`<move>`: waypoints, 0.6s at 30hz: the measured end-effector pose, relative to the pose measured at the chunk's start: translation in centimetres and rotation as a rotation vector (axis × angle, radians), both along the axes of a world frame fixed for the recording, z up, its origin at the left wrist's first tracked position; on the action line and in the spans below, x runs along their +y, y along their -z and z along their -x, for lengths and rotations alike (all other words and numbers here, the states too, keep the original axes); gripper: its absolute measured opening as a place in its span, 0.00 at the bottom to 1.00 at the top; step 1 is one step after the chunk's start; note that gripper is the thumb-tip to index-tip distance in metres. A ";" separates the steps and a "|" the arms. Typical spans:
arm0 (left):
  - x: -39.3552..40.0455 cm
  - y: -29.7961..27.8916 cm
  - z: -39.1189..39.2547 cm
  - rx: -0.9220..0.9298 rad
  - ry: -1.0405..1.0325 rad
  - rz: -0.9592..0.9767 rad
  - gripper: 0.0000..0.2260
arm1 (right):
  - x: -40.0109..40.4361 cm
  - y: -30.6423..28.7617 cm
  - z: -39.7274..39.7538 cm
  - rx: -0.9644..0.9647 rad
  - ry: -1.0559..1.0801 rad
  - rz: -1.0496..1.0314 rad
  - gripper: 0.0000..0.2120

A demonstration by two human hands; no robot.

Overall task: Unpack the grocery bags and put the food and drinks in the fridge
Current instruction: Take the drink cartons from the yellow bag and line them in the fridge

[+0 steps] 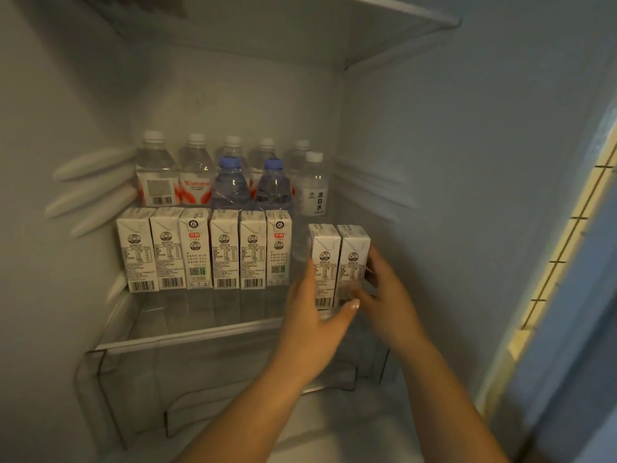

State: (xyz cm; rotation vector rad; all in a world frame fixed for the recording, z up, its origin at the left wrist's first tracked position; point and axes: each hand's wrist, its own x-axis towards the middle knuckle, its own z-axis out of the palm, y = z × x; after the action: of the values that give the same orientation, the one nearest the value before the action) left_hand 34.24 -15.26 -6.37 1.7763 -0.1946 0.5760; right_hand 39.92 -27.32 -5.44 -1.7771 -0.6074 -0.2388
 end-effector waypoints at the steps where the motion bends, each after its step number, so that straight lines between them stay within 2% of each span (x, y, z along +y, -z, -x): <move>1: -0.4 0.3 0.3 0.020 -0.005 -0.023 0.32 | 0.1 0.2 0.2 -0.016 0.022 0.019 0.34; 4: -0.9 0.3 0.6 0.103 -0.009 -0.109 0.36 | 0.4 0.6 0.5 -0.069 0.090 0.077 0.33; 6: -0.9 0.1 0.5 0.114 0.018 -0.129 0.36 | 0.7 0.5 0.5 -0.043 0.110 0.056 0.29; 10: -0.9 -0.5 0.5 0.180 0.018 -0.148 0.36 | 1.1 0.4 -0.1 -0.010 0.098 -0.015 0.30; 12: -0.7 -0.7 0.0 0.204 -0.008 -0.163 0.37 | 1.5 0.5 -0.8 -0.021 0.079 -0.042 0.27; 16: -0.4 -1.3 -1.5 0.196 -0.068 -0.216 0.33 | 2.5 0.2 -2.0 -0.012 0.047 -0.032 0.26; 18: -0.2 -1.5 -2.0 0.194 -0.083 -0.213 0.32 | 2.9 0.1 -2.8 0.014 0.025 -0.050 0.22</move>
State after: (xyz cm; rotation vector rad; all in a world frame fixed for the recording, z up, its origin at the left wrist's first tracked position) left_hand 36.23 -15.45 -4.87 2.0420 -0.0486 0.4510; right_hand 42.75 -24.46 -5.52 -1.7377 -0.5653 -0.2567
